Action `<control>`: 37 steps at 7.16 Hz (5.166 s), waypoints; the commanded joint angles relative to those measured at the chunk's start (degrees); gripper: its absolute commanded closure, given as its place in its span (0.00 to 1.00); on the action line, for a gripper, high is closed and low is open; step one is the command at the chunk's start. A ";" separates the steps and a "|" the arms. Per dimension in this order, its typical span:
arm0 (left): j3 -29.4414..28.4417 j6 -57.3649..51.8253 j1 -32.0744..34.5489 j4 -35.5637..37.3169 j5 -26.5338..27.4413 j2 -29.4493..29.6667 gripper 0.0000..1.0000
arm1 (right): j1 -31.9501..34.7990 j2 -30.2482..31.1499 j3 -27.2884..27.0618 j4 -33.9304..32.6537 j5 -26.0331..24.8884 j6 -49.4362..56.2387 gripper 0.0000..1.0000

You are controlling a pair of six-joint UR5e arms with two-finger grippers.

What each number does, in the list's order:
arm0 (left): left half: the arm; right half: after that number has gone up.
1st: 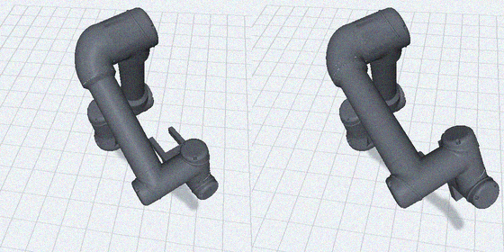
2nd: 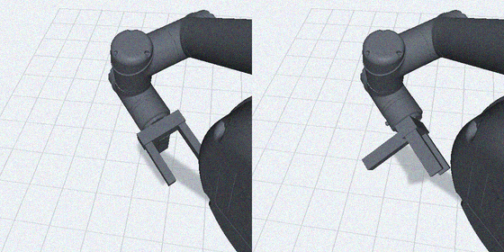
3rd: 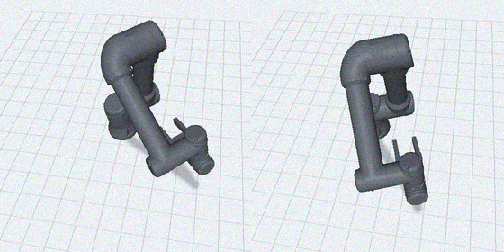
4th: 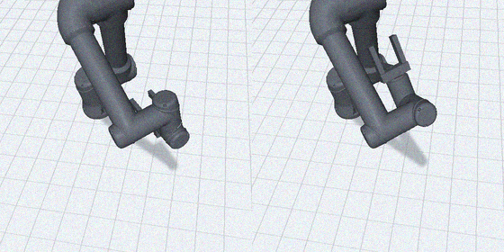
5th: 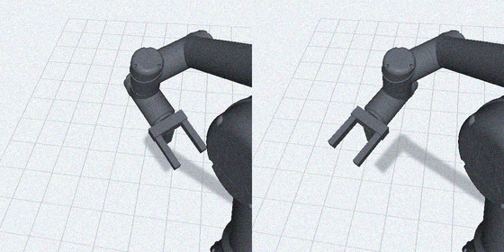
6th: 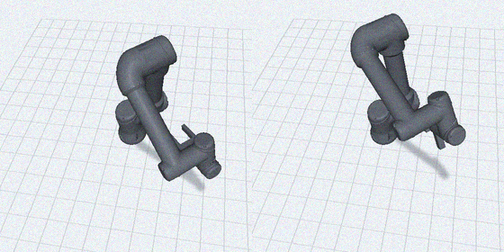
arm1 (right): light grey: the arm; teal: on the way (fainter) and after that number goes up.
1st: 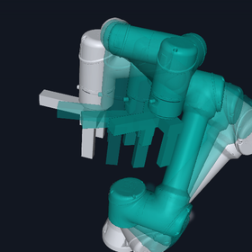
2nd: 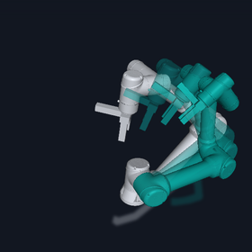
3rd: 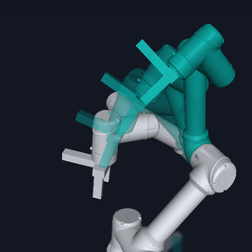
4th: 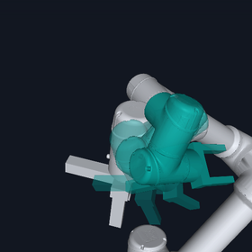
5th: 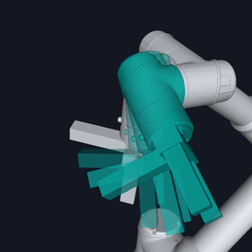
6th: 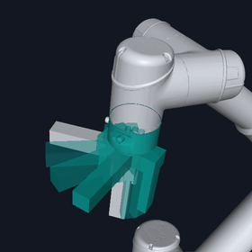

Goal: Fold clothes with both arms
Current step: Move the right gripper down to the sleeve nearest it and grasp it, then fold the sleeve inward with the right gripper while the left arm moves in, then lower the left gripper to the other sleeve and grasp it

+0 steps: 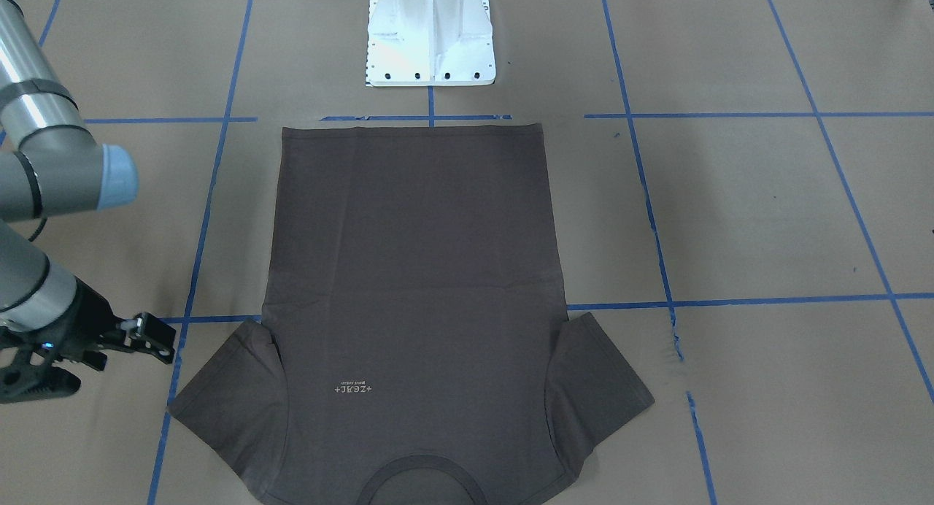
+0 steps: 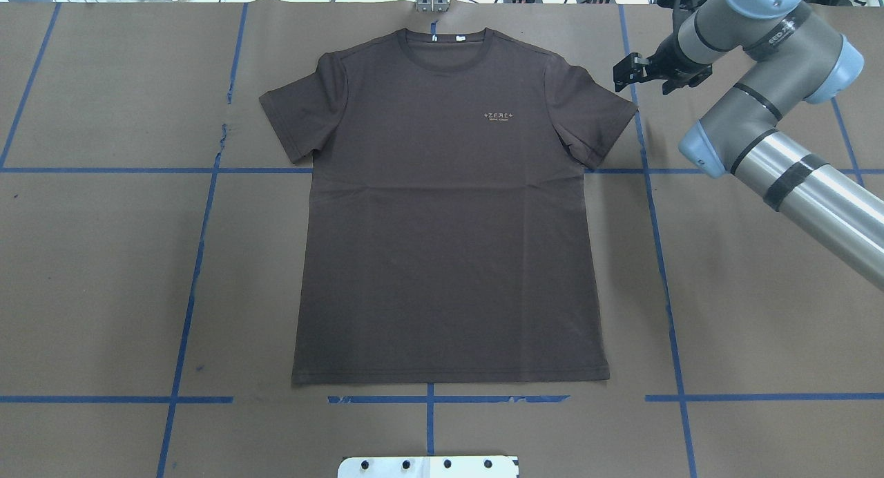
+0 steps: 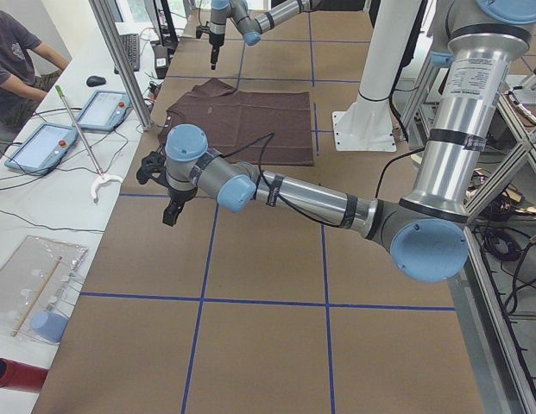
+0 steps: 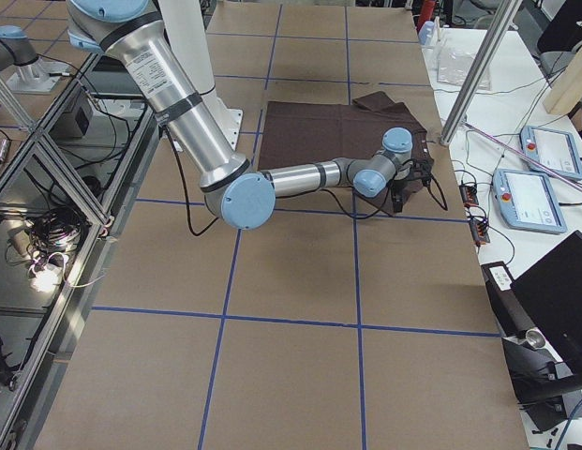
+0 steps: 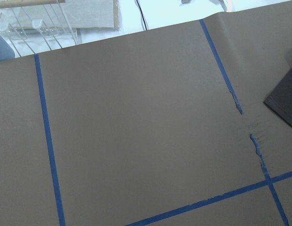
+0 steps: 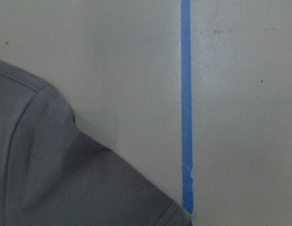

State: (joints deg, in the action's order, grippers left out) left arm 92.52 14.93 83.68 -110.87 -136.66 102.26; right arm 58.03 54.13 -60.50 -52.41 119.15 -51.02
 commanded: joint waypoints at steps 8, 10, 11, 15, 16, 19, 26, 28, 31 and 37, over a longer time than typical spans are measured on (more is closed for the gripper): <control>0.29 0.01 0.08 -0.05 0.08 -0.05 0.00 | -2.40 -2.26 5.48 0.82 -2.25 -0.49 0.17; 0.64 -0.08 0.08 -0.05 0.08 -0.05 0.00 | -2.40 -2.27 6.01 0.82 -2.17 -0.49 0.38; 0.64 -0.08 0.17 -0.05 -0.01 -0.05 0.00 | -2.40 -2.27 6.01 0.82 -2.17 -0.23 0.73; 0.73 0.01 0.17 -0.05 -0.01 -0.05 0.00 | -2.40 -2.36 4.52 0.82 -2.08 -0.31 1.00; 0.73 0.01 0.17 -0.05 0.08 -0.05 0.00 | -2.40 -2.97 1.73 0.82 -1.56 -0.66 1.00; 0.82 0.01 0.26 -0.05 -0.01 -0.22 0.00 | -7.20 -11.72 -0.41 -2.66 -2.16 -0.66 1.00; 0.03 6.22 -1.14 -0.13 1.38 2.83 0.00 | -12.78 -17.21 4.70 -4.53 -12.12 -1.27 0.00; 1.08 22.78 -13.13 -0.40 12.51 7.40 0.00 | -5.25 -12.24 -4.04 -16.25 0.75 0.72 0.00; -2.23 43.65 -29.14 -7.23 29.01 13.55 0.02 | 2.77 -0.63 -21.72 -29.48 9.15 8.34 0.00; -28.00 49.41 -37.36 -22.81 44.55 24.56 0.02 | 3.67 0.81 -22.47 -29.41 10.05 10.77 0.00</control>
State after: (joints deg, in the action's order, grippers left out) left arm 66.65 64.32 46.69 -133.24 -92.88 126.26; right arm 61.77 55.19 -83.02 -81.90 129.29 -39.84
